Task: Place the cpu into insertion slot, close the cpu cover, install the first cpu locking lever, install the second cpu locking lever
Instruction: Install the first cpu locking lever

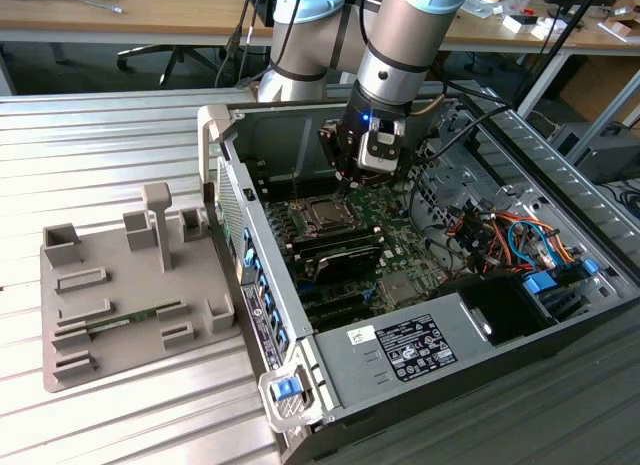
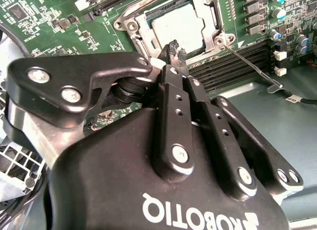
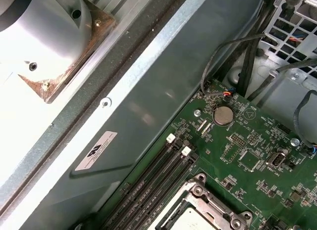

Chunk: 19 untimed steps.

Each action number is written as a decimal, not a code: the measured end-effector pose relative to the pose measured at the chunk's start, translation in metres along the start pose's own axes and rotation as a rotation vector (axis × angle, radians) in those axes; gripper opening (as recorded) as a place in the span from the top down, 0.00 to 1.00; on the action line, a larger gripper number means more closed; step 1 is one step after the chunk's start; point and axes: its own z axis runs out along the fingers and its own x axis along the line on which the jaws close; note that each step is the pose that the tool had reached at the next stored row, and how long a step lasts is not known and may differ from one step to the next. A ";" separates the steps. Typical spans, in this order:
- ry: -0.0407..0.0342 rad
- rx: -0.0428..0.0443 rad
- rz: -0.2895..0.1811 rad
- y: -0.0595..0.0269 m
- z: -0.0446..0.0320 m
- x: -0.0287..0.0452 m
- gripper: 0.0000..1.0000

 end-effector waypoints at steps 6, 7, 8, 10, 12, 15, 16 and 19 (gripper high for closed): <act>-0.0005 0.0004 -0.015 0.0000 0.0000 0.0000 0.90; -0.0006 0.0005 -0.019 0.0000 0.0000 0.0000 0.90; -0.0007 0.0007 -0.023 0.0000 0.0000 0.0000 0.90; -0.0009 0.0009 -0.029 0.0000 0.0000 0.0000 0.90; -0.0011 0.0011 -0.038 0.0000 0.0000 0.0000 0.90; -0.0014 0.0014 -0.049 0.0000 0.0000 0.0000 0.90; -0.0015 0.0015 -0.052 0.0000 0.0000 0.0000 0.90; -0.0017 0.0017 -0.060 0.0000 0.0000 0.0000 0.90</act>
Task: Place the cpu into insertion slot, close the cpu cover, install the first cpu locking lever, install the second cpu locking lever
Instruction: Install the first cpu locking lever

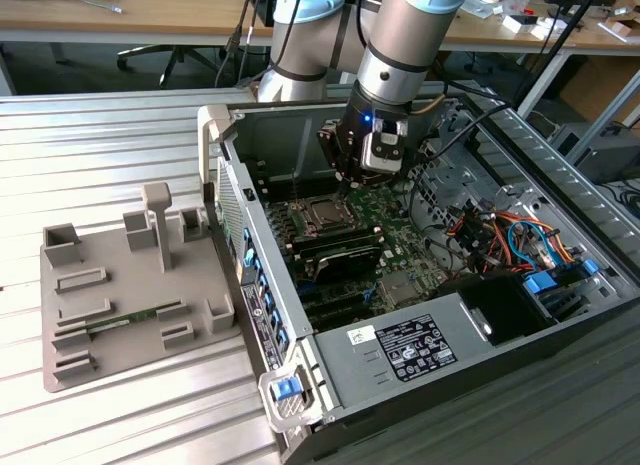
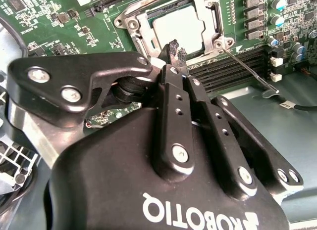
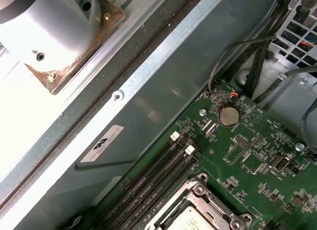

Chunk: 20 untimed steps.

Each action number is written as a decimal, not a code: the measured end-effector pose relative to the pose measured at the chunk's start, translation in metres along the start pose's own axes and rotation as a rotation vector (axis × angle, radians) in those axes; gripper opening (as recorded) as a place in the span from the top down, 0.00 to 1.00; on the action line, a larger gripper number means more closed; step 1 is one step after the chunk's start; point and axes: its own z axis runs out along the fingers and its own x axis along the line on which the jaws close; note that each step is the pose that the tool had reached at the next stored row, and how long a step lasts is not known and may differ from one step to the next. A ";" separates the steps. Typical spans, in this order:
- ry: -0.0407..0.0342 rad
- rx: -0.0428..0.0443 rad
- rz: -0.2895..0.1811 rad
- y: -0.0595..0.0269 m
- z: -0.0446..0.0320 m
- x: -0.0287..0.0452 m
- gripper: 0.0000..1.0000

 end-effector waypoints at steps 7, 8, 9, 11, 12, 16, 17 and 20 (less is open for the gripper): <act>-0.0007 0.0007 -0.023 0.0000 0.0000 0.0000 0.90; -0.0008 0.0007 -0.025 0.0000 0.0000 0.0000 0.90; -0.0008 0.0008 -0.029 0.0000 0.0000 0.0000 0.90; -0.0010 0.0010 -0.036 0.0000 0.0000 0.0000 0.90; -0.0011 0.0011 -0.038 0.0000 0.0000 0.0000 0.90; -0.0014 0.0014 -0.048 0.0000 0.0000 0.0000 0.90; -0.0014 0.0015 -0.051 0.0000 0.0000 0.0000 0.90; -0.0017 0.0017 -0.060 0.0000 0.0000 0.0000 0.90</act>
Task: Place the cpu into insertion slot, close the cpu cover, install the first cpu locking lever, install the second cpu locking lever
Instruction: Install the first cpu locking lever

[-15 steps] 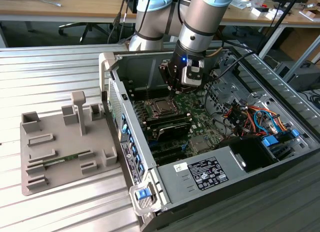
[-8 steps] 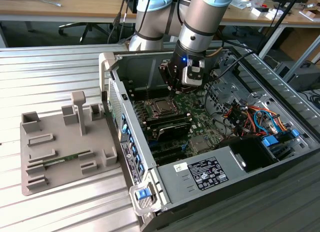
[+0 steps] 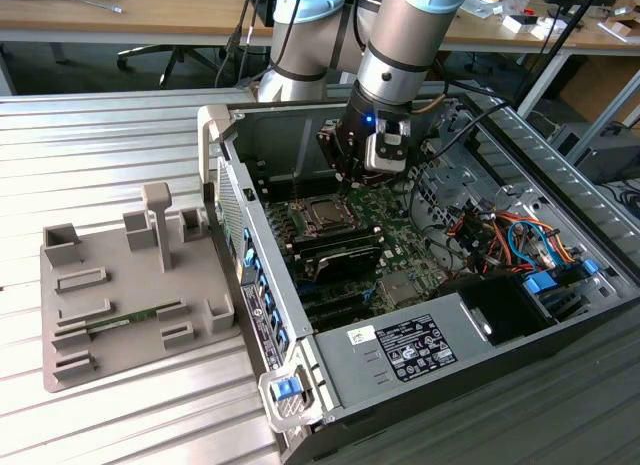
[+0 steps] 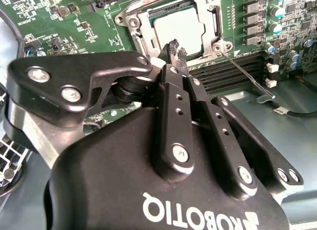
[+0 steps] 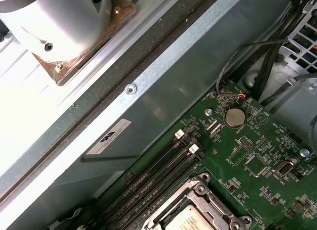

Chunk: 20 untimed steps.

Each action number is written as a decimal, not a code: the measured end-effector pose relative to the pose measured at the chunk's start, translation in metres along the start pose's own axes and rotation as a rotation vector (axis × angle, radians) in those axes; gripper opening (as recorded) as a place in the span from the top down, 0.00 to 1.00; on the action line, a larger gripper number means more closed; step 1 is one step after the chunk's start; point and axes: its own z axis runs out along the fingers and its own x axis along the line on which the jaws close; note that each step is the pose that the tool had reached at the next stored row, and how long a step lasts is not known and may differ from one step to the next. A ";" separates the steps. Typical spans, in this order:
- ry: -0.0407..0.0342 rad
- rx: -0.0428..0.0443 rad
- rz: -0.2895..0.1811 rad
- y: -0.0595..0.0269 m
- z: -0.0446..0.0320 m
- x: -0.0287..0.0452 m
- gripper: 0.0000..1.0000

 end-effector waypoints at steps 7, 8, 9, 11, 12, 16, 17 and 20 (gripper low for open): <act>-0.0005 0.0005 -0.015 0.0000 0.0000 0.0000 0.90; -0.0005 0.0005 -0.018 0.0000 0.0000 0.0000 0.90; -0.0006 0.0006 -0.020 0.0000 0.0000 0.0000 0.90; -0.0007 0.0007 -0.023 0.0000 0.0000 0.0000 0.90; -0.0007 0.0007 -0.026 0.0000 0.0000 0.0000 0.90; -0.0010 0.0010 -0.035 0.0000 0.0000 0.0000 0.90; -0.0010 0.0010 -0.037 0.0000 0.0000 0.0000 0.90; -0.0013 0.0013 -0.044 0.0000 0.0000 0.0000 0.90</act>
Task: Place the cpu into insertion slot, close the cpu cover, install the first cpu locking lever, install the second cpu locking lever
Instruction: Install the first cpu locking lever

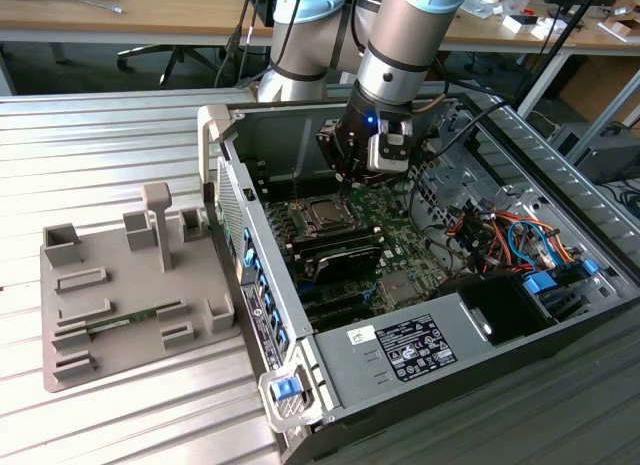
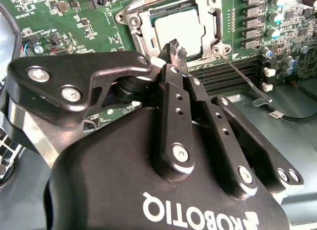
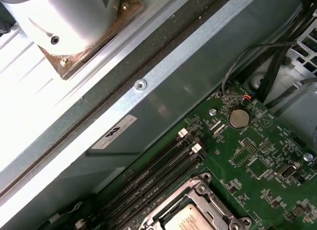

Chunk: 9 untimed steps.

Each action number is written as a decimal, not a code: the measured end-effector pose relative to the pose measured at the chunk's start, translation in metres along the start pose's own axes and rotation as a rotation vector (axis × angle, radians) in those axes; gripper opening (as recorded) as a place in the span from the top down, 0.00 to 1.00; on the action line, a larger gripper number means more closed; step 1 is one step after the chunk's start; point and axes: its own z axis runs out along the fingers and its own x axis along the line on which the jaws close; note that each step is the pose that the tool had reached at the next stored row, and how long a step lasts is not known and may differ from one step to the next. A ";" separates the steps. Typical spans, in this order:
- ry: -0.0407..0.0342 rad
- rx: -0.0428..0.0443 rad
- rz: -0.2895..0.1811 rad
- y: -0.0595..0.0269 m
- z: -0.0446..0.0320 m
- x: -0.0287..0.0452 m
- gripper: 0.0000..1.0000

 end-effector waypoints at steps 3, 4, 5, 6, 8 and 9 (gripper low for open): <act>-0.0002 0.0002 -0.007 0.0000 0.0000 0.0000 0.90; -0.0003 0.0002 -0.009 0.0000 0.0000 0.0000 0.90; -0.0003 0.0003 -0.011 0.0000 0.0000 0.0000 0.90; -0.0004 0.0003 -0.013 0.0000 0.0000 0.0000 0.90; -0.0005 0.0004 -0.016 0.0000 0.0000 0.0000 0.90; -0.0005 0.0004 -0.018 0.0000 0.0000 0.0000 0.90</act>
